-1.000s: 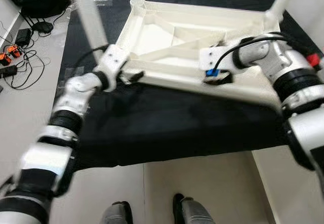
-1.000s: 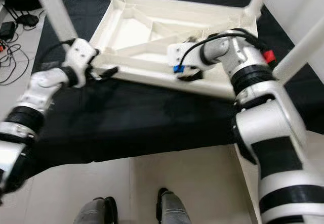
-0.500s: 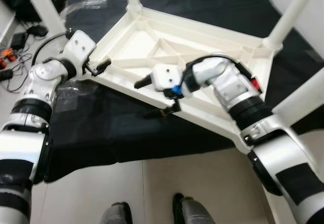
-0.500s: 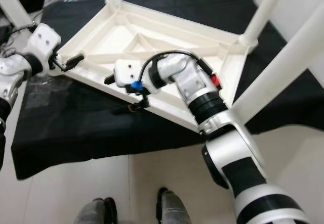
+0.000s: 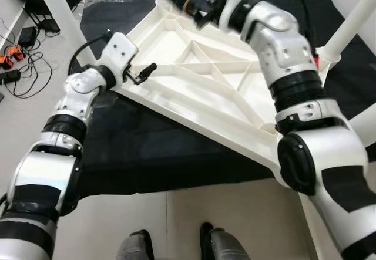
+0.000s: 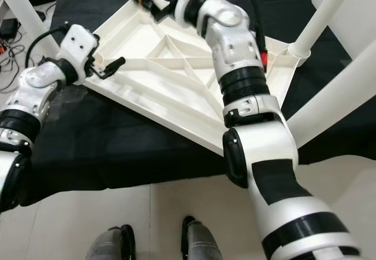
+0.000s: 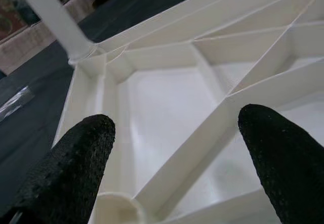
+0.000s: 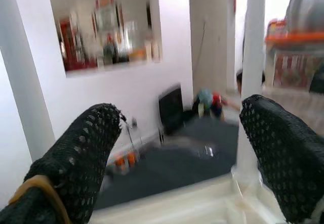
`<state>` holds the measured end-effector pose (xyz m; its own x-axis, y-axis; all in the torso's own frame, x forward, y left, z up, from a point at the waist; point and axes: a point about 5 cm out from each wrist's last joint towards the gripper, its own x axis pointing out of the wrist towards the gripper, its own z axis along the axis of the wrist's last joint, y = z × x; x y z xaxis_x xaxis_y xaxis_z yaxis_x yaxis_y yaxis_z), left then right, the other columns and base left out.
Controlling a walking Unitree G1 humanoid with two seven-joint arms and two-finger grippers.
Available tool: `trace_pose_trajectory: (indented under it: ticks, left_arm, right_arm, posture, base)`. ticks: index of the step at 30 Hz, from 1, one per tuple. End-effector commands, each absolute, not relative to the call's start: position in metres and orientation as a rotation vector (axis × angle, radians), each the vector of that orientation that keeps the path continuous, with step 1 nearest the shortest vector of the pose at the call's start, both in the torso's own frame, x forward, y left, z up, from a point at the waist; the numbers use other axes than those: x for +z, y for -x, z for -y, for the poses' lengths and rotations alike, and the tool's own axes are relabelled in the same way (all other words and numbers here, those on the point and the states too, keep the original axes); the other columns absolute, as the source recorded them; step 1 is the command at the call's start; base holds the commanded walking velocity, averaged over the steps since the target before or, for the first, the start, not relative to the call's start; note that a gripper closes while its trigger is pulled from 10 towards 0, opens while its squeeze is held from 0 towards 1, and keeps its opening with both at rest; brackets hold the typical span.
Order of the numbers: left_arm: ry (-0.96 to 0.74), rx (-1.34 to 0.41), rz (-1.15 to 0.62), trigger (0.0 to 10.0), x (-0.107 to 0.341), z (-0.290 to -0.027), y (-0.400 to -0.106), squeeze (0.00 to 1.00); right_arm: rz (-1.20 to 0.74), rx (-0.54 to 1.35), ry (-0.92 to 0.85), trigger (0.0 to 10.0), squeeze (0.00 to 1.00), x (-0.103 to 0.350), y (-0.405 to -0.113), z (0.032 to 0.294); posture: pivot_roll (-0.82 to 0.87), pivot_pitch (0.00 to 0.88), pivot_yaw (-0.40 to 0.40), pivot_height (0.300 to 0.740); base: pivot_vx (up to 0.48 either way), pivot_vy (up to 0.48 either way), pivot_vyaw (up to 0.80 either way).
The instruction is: Building children table
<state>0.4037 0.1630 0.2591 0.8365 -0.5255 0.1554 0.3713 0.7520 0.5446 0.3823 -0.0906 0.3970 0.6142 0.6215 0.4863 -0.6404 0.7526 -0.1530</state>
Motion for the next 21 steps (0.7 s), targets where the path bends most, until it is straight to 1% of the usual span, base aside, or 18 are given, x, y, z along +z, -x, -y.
trace_pose_trajectory:
  ticks: [1, 2, 3, 4, 6, 7, 8, 10, 11, 12, 14, 15, 18, 20, 21]
  left_arm:
    - [-0.499, -0.497, 0.336, 10.0, 0.254, -0.16, -0.401, 0.0]
    - [-0.499, -0.497, 0.336, 10.0, 0.254, -0.16, -0.401, 0.0]
    - [-0.454, -0.457, 0.406, 10.0, 0.252, -0.152, -0.395, 0.0]
    - [-0.412, -0.432, 0.443, 10.0, 0.253, -0.15, -0.392, 0.0]
    - [-0.412, -0.432, 0.443, 10.0, 0.253, -0.15, -0.392, 0.0]
    - [-0.384, -0.415, 0.464, 10.0, 0.253, -0.149, -0.39, 0.0]
    - [-0.369, -0.39, 0.495, 10.0, 0.254, -0.147, -0.385, 0.0]
    - [-0.345, -0.363, 0.517, 10.0, 0.255, -0.146, -0.38, 0.0]
    - [-0.328, -0.346, 0.545, 10.0, 0.256, -0.144, -0.372, 0.0]
    - [-0.328, -0.346, 0.545, 10.0, 0.256, -0.144, -0.372, 0.0]
    - [-0.273, -0.31, 0.576, 10.0, 0.253, -0.14, -0.352, 0.0]
    - [-0.245, -0.282, 0.573, 10.0, 0.246, -0.138, -0.339, 0.0]
    - [-0.242, -0.276, 0.57, 10.0, 0.244, -0.138, -0.337, 0.0]
    - [-0.23, -0.274, 0.572, 10.0, 0.241, -0.135, -0.326, 0.0]
    - [-0.23, -0.274, 0.572, 10.0, 0.241, -0.135, -0.326, 0.0]
  right_arm:
    - [0.684, 0.685, -0.142, 10.0, 0.0, 0.418, -0.37, 0.1]
    - [0.684, 0.685, -0.142, 10.0, 0.0, 0.418, -0.37, 0.1]
    - [0.819, 0.576, -0.219, 10.0, 0.0, 0.445, -0.361, 0.114]
    - [0.847, 0.548, -0.248, 10.0, 0.0, 0.453, -0.358, 0.12]
    - [0.847, 0.548, -0.248, 10.0, 0.0, 0.453, -0.358, 0.12]
    - [0.857, 0.538, -0.264, 10.0, 0.0, 0.457, -0.356, 0.123]
    - [0.861, 0.546, -0.264, 10.0, 0.0, 0.455, -0.354, 0.124]
    - [0.841, 0.576, -0.265, 10.0, 0.0, 0.45, -0.351, 0.123]
    - [0.812, 0.612, -0.246, 10.0, 0.0, 0.437, -0.348, 0.119]
    - [0.812, 0.612, -0.246, 10.0, 0.0, 0.437, -0.348, 0.119]
    - [0.727, 0.687, -0.228, 10.0, 0.0, 0.402, -0.335, 0.11]
    - [0.656, 0.77, -0.237, 10.0, 0.0, 0.372, -0.323, 0.101]
    - [0.641, 0.786, -0.245, 10.0, 0.0, 0.367, -0.32, 0.1]
    - [0.578, 0.858, -0.25, 10.0, 0.0, 0.342, -0.305, 0.094]
    - [0.578, 0.858, -0.25, 10.0, 0.0, 0.342, -0.305, 0.094]
  posture:
    - [0.0, 0.185, -0.02, 0.74]
    - [0.0, 0.185, -0.02, 0.74]
    - [0.0, 0.164, -0.012, 0.74]
    - [0.0, 0.158, -0.015, 0.74]
    - [0.0, 0.158, -0.015, 0.74]
    - [0.0, 0.158, -0.015, 0.74]
    - [0.0, 0.142, -0.021, 0.74]
    - [0.0, 0.14, -0.022, 0.74]
    - [0.0, 0.13, -0.022, 0.74]
    - [0.0, 0.13, -0.022, 0.74]
    - [0.0, 0.11, -0.023, 0.74]
    - [0.0, 0.089, -0.02, 0.74]
    - [0.0, 0.089, -0.02, 0.74]
    - [0.0, 0.07, -0.017, 0.74]
    - [0.0, 0.07, -0.017, 0.74]
  base:
    - [0.0, 0.0, 0.0]
    - [0.0, 0.0, 0.0]
    - [0.0, 0.0, 0.0]
    - [0.0, 0.0, 0.0]
    - [0.0, 0.0, 0.0]
    - [0.0, 0.0, 0.0]
    - [0.0, 0.0, 0.0]
    - [0.0, 0.0, 0.0]
    - [0.0, 0.0, 0.0]
    - [0.0, 0.0, 0.0]
    - [0.0, 0.0, 0.0]
    - [0.0, 0.0, 0.0]
    - [0.0, 0.0, 0.0]
    - [0.0, 0.0, 0.0]
    - [0.0, 0.0, 0.0]
